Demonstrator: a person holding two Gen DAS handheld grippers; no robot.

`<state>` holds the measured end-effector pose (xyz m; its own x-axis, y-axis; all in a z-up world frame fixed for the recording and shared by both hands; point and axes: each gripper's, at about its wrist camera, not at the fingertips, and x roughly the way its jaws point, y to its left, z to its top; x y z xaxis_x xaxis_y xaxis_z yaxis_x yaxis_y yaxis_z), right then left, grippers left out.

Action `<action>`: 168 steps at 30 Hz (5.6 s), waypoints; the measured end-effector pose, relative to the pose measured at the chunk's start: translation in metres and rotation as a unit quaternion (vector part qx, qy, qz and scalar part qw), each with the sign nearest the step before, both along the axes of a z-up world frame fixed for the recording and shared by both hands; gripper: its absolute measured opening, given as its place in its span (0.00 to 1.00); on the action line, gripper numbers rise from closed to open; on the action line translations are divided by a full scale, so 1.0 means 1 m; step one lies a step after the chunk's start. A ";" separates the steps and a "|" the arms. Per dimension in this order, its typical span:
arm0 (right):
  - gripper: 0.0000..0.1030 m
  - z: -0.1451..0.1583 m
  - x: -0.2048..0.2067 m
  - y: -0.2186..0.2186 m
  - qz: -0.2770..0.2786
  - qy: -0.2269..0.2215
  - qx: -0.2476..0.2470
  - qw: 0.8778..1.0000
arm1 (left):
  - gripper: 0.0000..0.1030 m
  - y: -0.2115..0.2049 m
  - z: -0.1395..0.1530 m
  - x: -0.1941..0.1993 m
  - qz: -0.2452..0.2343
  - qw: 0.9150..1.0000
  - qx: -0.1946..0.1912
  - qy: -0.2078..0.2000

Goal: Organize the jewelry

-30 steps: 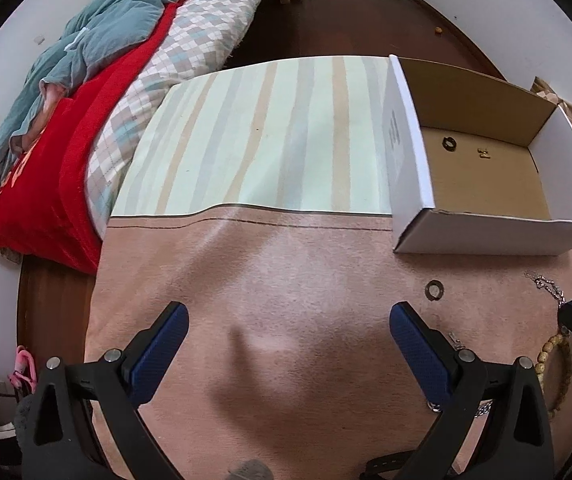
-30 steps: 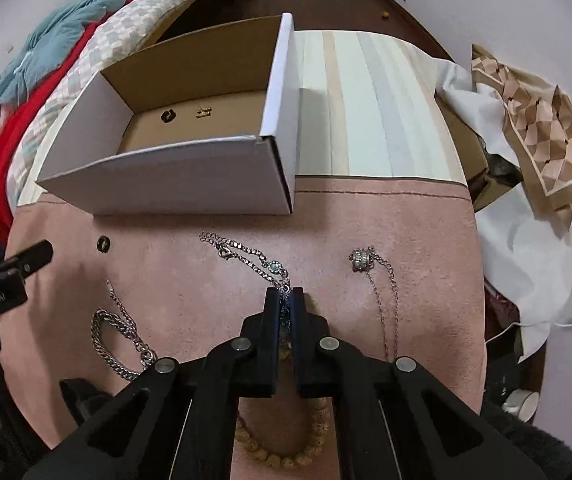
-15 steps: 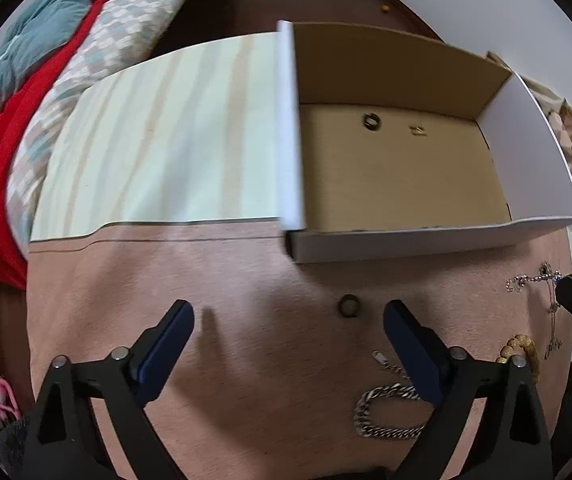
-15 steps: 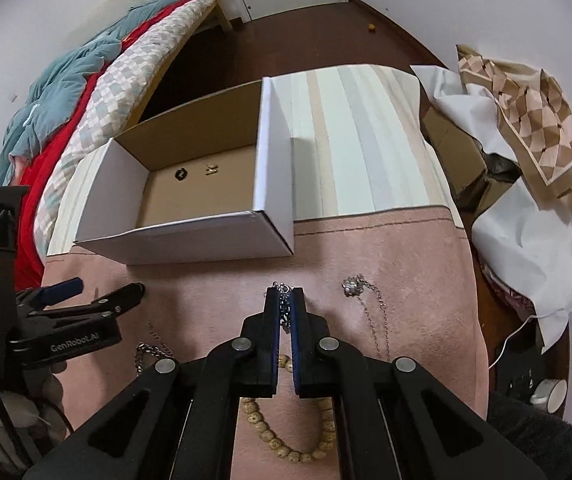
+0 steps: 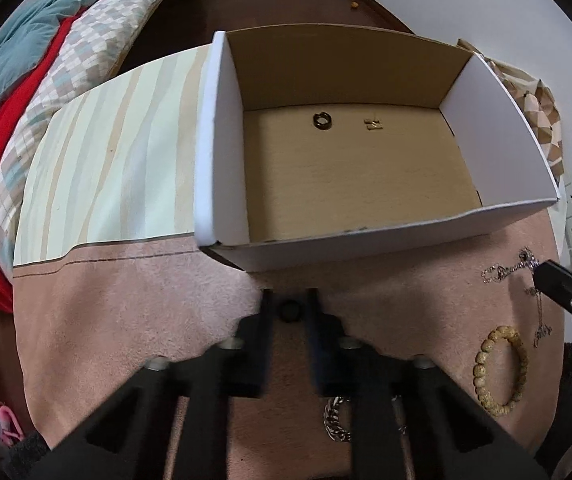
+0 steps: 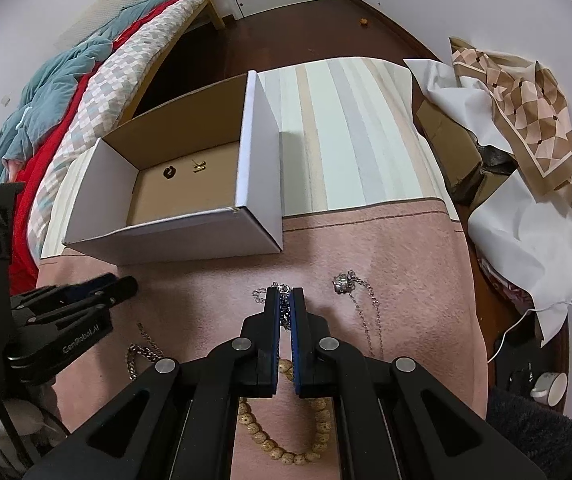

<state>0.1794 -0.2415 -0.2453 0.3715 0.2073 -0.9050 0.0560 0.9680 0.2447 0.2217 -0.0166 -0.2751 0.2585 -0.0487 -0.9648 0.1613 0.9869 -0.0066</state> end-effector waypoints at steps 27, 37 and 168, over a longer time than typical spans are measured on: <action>0.05 0.133 0.040 0.021 0.031 -0.123 0.039 0.991 | 0.10 0.007 0.117 0.025 -0.002 0.994 -0.061 -0.090; 0.05 0.057 0.113 0.047 0.071 -0.043 0.024 0.996 | 0.10 0.000 0.064 0.084 0.003 0.997 -0.079 -0.009; 0.11 0.030 -0.051 -0.056 -0.062 -0.049 -0.003 0.997 | 0.05 -0.088 0.002 -0.071 -0.127 0.991 0.047 0.021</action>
<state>0.1285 -0.2971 -0.2153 0.4799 0.1497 -0.8644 0.1517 0.9563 0.2499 0.1507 -0.1046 -0.2731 0.2083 -0.0174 -0.9779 0.4068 0.9108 0.0705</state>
